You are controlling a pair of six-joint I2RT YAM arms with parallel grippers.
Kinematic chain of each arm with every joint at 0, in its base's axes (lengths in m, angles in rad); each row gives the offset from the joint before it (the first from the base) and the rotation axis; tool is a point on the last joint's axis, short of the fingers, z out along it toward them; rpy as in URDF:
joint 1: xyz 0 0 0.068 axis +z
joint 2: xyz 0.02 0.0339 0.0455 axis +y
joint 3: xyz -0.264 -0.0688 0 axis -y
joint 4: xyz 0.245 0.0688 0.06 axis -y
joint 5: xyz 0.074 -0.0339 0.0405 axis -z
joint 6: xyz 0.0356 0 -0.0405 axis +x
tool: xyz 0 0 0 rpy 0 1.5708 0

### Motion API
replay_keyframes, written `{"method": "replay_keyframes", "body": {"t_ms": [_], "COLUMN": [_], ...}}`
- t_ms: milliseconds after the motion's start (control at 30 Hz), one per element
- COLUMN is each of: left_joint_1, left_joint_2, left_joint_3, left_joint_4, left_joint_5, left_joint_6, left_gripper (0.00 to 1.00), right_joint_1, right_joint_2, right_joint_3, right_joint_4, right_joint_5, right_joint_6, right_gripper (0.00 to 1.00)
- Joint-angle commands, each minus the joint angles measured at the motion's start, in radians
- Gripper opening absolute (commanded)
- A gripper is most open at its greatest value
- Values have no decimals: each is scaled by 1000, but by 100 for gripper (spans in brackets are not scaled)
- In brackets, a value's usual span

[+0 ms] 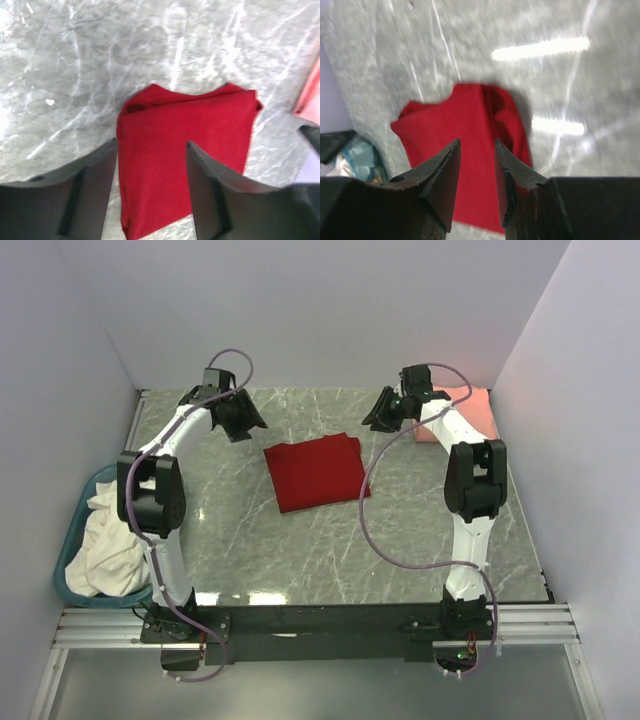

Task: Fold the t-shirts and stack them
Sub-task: Fold the tshirt

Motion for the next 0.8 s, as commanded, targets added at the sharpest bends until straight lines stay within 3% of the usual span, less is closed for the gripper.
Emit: {"method": "replay_keyframes", "body": {"t_ms": [0,167,200,300,533,767], "left_joint_1": [-42,-139,-154,-219,-335,-400], "left_joint_2": [-114,-202,-204,-181,-89,-87], "left_joint_3": [-41,-210,-261,-312,-362,-465], "left_joint_4": [33,132,149,185,240,268], "left_joint_5": [32,-2,-2,-11,-23,-63], "left_joint_6": [-10,-64,-87,-99,-119,-146], "left_gripper": [57,27,15,3,1,1], "right_joint_1": [21,93,107,157,246,288], "right_joint_2": [-167,-256,-264,-270,-218,-282], "right_joint_3": [-113,-270,-293,-336,-439,-669], "right_joint_4": [56,112,113,130,176,266], "right_joint_5": [30,90,106,129,193,261], "right_joint_6": [-31,-45,-50,-48,-19,45], "right_gripper": [41,40,40,40,39,38]}}
